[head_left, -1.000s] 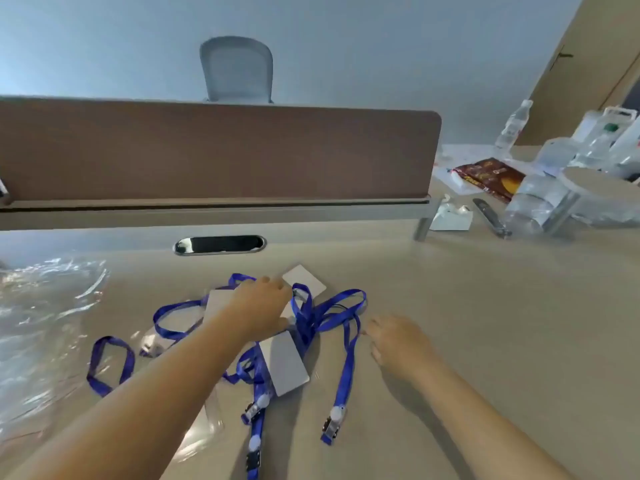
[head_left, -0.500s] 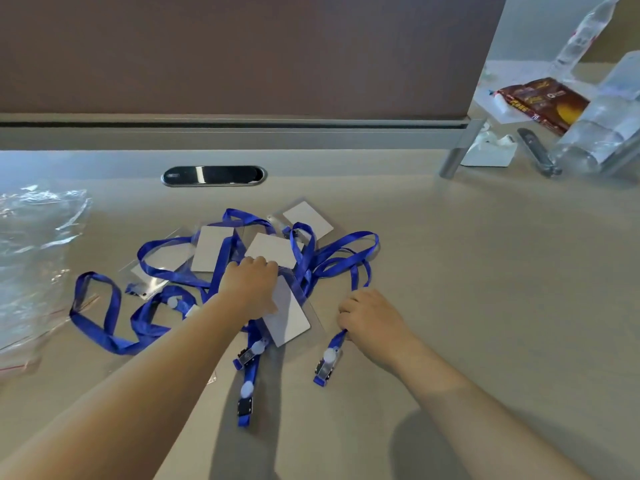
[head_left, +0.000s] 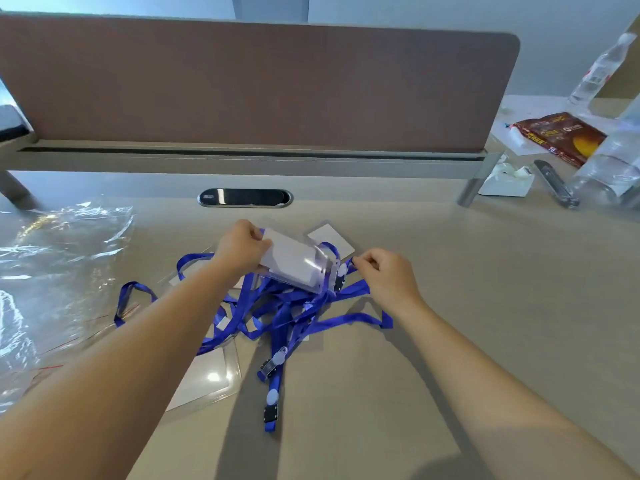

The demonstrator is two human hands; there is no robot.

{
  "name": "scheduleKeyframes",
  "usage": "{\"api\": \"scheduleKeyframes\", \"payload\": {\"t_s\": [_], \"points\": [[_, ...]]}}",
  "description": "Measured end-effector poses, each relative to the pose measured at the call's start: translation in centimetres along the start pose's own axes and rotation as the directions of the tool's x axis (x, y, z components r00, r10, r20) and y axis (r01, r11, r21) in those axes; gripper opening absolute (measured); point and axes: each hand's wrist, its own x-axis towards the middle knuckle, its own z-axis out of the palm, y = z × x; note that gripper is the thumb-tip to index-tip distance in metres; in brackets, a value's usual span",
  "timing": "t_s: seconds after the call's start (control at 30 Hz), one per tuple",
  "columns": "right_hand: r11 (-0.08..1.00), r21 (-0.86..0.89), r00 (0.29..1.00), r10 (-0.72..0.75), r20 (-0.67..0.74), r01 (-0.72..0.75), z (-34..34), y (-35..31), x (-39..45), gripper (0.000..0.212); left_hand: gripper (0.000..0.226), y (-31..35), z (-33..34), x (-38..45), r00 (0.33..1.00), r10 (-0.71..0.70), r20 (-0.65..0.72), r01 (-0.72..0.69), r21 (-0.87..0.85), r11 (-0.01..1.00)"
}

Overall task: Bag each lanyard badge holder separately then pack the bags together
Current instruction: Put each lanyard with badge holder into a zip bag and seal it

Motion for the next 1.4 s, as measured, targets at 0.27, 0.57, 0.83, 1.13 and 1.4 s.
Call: {"api": "scheduleKeyframes", "payload": {"t_s": [0.27,0.57,0.83,1.13,1.4], "points": [[0.800,0.523,0.952,0.294,0.087,-0.295,0.9,-4.6,1.5,0.020,0.039,0.9,-0.3,-2.5,0.936,-0.209,0.283,0.320,-0.440,0.839],[0.749,0.571,0.926,0.152,0.345,-0.335,2.8,-5.8,-0.4,0.025,0.029,1.3,0.1,-3.4,0.883,-0.244,0.402,0.462,-0.645,0.609],[0.779,0.451,0.891,0.300,0.341,-0.435,3.1,-5.7,0.0,0.021,0.033,0.7,-0.1,-2.9,0.879,-0.257,0.401,0.475,-0.696,0.538],[0.856,0.238,0.867,0.374,0.328,-0.459,4.1,-6.1,0.5,0.032,0.027,0.9,-0.2,-2.5,0.886,-0.229,0.404,0.459,-0.688,0.562],[0.922,0.270,0.921,0.175,0.347,-0.277,4.0,-5.8,0.5,0.023,0.013,1.1,-0.1,-1.4,0.928,-0.228,0.294,0.371,-0.781,0.503]]}}
